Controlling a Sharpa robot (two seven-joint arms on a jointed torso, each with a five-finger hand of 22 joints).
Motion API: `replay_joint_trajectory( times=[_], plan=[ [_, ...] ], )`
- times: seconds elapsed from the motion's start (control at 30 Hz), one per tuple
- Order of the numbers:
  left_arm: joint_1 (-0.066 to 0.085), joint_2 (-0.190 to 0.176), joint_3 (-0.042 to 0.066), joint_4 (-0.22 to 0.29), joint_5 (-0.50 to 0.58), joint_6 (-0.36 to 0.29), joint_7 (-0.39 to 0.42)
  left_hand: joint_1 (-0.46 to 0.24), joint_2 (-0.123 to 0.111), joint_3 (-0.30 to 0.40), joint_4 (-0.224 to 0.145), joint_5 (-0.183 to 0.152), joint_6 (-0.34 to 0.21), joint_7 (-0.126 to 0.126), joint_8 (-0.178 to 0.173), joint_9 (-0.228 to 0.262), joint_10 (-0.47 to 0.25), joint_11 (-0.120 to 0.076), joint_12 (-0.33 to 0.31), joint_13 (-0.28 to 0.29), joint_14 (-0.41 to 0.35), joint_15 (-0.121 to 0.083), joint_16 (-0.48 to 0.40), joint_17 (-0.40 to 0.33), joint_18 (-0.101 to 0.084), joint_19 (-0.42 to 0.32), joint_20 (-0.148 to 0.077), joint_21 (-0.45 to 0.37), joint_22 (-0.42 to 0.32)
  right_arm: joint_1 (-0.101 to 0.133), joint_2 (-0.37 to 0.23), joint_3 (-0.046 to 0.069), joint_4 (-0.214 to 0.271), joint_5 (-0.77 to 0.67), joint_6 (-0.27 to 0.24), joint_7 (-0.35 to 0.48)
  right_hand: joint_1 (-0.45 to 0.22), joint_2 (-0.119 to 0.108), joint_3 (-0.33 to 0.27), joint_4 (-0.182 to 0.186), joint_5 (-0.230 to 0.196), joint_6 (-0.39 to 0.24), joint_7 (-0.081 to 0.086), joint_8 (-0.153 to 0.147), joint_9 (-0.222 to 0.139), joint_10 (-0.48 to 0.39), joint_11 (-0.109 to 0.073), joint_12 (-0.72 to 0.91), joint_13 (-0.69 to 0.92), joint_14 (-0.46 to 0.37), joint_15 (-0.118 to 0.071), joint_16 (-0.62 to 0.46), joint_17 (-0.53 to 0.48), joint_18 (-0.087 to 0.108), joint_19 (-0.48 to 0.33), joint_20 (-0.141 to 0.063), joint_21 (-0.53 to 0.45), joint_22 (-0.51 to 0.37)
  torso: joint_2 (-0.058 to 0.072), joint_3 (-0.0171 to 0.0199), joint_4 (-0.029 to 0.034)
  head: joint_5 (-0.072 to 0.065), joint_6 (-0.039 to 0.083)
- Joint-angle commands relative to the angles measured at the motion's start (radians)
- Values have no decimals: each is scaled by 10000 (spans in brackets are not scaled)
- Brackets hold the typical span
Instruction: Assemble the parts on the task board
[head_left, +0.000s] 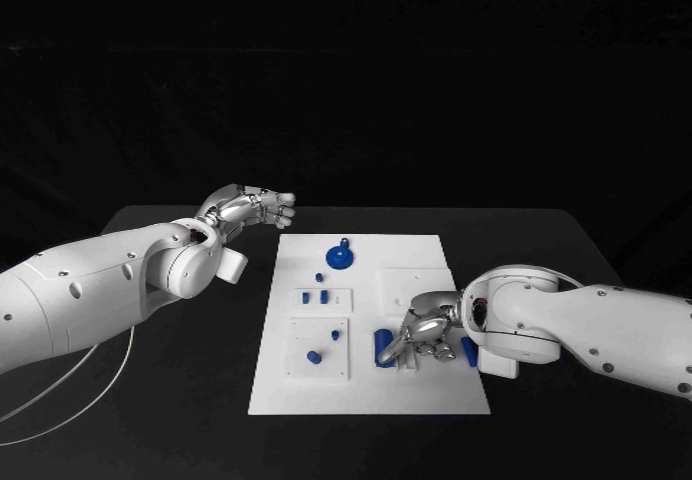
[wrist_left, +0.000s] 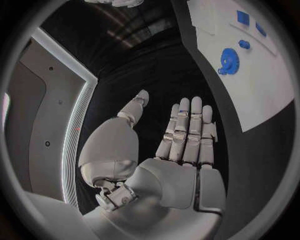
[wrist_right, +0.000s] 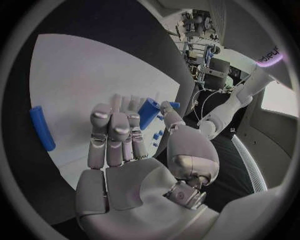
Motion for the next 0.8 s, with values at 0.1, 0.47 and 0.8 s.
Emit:
replay_joint_trajectory(
  times=[0.1, 0.47, 0.8],
  plan=[
    [5, 14, 7, 10, 58, 138, 52, -98, 44, -20, 77, -12, -72, -30, 42, -15, -67, -20, -31, -15, 16, 58, -68, 27, 163, -8, 28, -41, 22, -37, 8, -16, -39, -67, 274, -129, -403, 619, -67, 276, -39, 68, -4, 42, -1, 32, -33, -56, 19, 10, -40, -39, 4, 453, 30, 30, -61, -3, 2, -5, 6, -15, -30],
    [5, -7, 7, 2, 58, 143, 47, -143, 85, -20, 114, -17, -76, -29, 43, -21, -72, -20, -30, -14, 18, 58, -90, 53, 165, -7, 29, -58, 31, -66, 75, -17, -68, -285, 327, -237, 28, 802, 778, 492, -39, 152, 3, 27, -22, 98, -45, -94, 74, 30, -41, -27, 18, 453, 60, 49, 22, 26, 4, -7, 7, -13, -35],
    [5, -8, 7, 7, 58, 145, 32, -133, 96, -13, 111, -15, -77, -31, 45, -23, -74, -21, -29, -14, 20, 57, -96, 62, 168, -8, 27, -63, 35, -101, 116, -17, -79, -278, 356, -230, 299, 433, 1456, 744, -42, 173, 10, 13, -24, 135, -17, -117, 124, 50, -19, -22, 20, 453, 92, 106, 92, 42, 5, -4, 5, -10, -37]
  ],
)
